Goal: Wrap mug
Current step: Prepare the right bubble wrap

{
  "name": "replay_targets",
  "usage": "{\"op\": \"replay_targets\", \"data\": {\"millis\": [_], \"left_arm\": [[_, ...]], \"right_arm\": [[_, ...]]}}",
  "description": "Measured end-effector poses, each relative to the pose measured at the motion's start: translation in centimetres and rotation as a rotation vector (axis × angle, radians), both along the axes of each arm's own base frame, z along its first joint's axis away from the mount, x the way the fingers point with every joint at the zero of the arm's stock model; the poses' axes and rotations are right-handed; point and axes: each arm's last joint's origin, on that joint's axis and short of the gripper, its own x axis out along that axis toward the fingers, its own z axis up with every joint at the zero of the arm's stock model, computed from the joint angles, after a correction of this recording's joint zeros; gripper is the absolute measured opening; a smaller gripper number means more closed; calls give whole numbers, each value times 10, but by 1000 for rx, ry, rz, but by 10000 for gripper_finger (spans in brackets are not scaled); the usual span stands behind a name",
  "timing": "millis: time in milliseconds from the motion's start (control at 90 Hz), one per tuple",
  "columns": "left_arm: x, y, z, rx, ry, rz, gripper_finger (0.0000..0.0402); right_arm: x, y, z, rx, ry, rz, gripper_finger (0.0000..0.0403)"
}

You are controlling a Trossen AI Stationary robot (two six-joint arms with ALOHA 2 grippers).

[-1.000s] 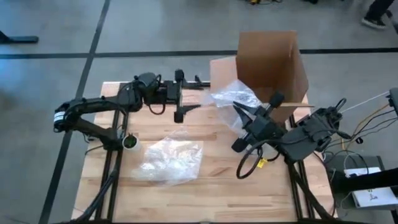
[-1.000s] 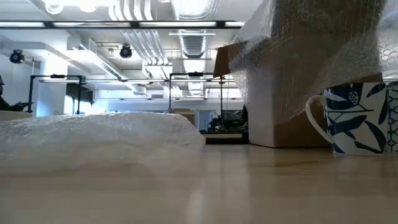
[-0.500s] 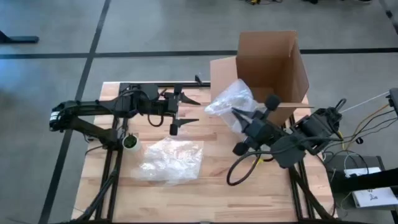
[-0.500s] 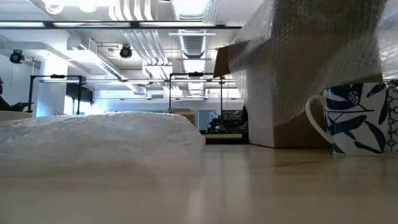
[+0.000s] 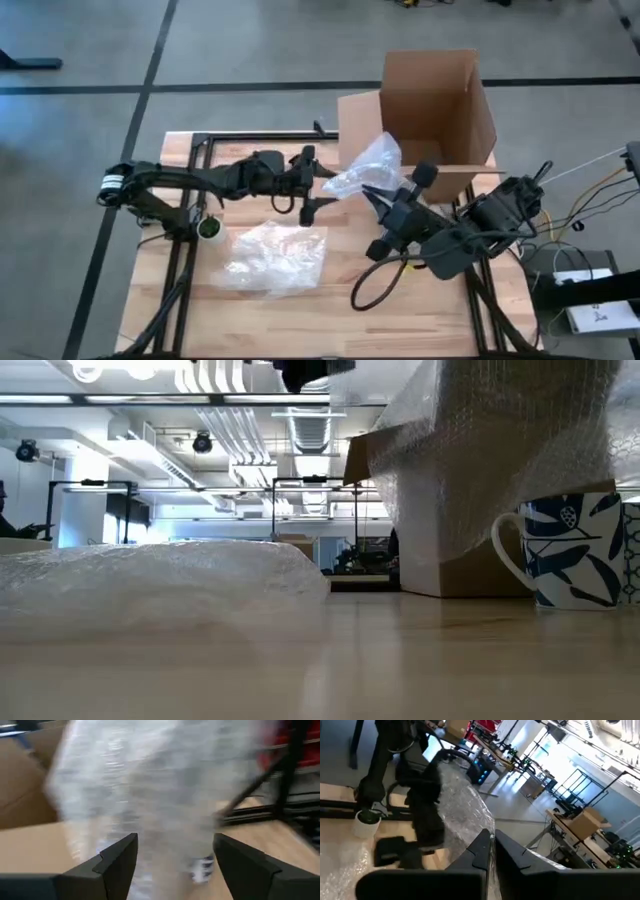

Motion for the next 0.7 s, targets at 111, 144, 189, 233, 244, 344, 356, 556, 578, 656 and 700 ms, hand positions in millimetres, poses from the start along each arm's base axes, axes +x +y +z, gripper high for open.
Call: {"op": "replay_targets", "data": {"millis": [111, 144, 189, 233, 244, 344, 356, 556, 578, 656, 700], "left_arm": [[-5, -5, 1, -17, 30, -9, 158], [-9, -9, 3, -24, 41, -21, 131], [-14, -13, 6, -28, 54, -35, 89], [-19, -17, 10, -29, 52, -53, 45], [-21, -18, 11, -29, 54, -56, 36], [-35, -27, 21, -51, 43, -82, 13], [-37, -28, 23, -52, 41, -86, 13], [-79, -53, 50, -63, -11, -197, 2], [-84, -56, 53, -63, -22, -212, 2], [-103, -65, 66, -62, -79, -266, 1], [-114, -70, 74, -63, -118, -297, 1]], "right_arm": [[3, 7, -5, -31, 38, 30, 0], [3, 10, -7, -46, 58, 50, 0], [5, 14, -9, -61, 74, 66, 0], [7, 19, -12, -68, 80, 77, 0], [7, 20, -12, -69, 81, 80, 0], [7, 26, -14, -82, 85, 95, 0], [7, 27, -14, -83, 85, 98, 0], [7, 41, -8, -98, 45, 147, 0], [7, 42, -6, -96, 32, 152, 0], [7, 47, 1, -104, -7, 171, 0], [7, 49, 6, -111, -32, 184, 0]]}}
